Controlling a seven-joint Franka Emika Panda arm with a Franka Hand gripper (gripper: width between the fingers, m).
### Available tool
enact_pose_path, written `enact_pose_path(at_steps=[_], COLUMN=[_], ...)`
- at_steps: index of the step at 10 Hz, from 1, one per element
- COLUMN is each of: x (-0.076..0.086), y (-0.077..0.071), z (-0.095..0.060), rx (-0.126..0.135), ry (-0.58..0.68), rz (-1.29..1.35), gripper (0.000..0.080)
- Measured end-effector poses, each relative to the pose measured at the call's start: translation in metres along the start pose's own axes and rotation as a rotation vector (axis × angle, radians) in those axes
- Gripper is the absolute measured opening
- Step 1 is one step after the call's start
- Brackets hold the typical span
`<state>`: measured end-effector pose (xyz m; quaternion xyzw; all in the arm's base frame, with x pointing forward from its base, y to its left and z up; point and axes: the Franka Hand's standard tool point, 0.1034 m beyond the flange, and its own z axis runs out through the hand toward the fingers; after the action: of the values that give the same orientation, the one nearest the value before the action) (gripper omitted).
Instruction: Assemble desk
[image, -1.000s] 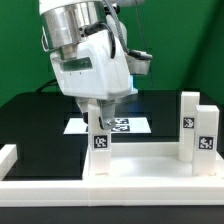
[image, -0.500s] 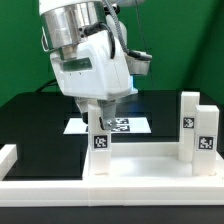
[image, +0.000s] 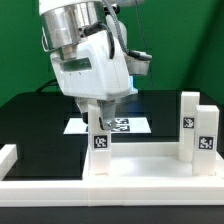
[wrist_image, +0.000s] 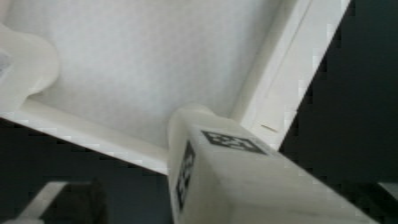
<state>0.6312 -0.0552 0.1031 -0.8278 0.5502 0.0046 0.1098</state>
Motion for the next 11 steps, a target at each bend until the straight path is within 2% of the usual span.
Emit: enact_pose_path(at_steps=[1,2,3,5,8,9,10,11], x=[-0.0004,-0.0039,-0.0061,-0.0074,-0.0043,-0.002,-0.0016,-0.0033], y=[-0.0002,-0.0024,-0.0045,0.0007,0.0022,0.0018,-0.0058,-0.0073], z=[0.0,-0.0019,-0.0049,-0.0037,-0.0038,-0.0046,-0.0053,-0.0044], rx=[0.0,-0.016,-0.025,-0.064,-0.073,-0.105,-0.133,-0.128], ry=[0.0,0.011,0.016,-0.019,-0.016,-0.008,0.018,0.022], rz=[-0.004,-0.145,-0.37,-0.712,-0.893,-1.032,-1.139,-1.13], gripper=[0.0648,0.0648,0.0648,0.0648,0.0648,0.0648,0.0648,0.0648])
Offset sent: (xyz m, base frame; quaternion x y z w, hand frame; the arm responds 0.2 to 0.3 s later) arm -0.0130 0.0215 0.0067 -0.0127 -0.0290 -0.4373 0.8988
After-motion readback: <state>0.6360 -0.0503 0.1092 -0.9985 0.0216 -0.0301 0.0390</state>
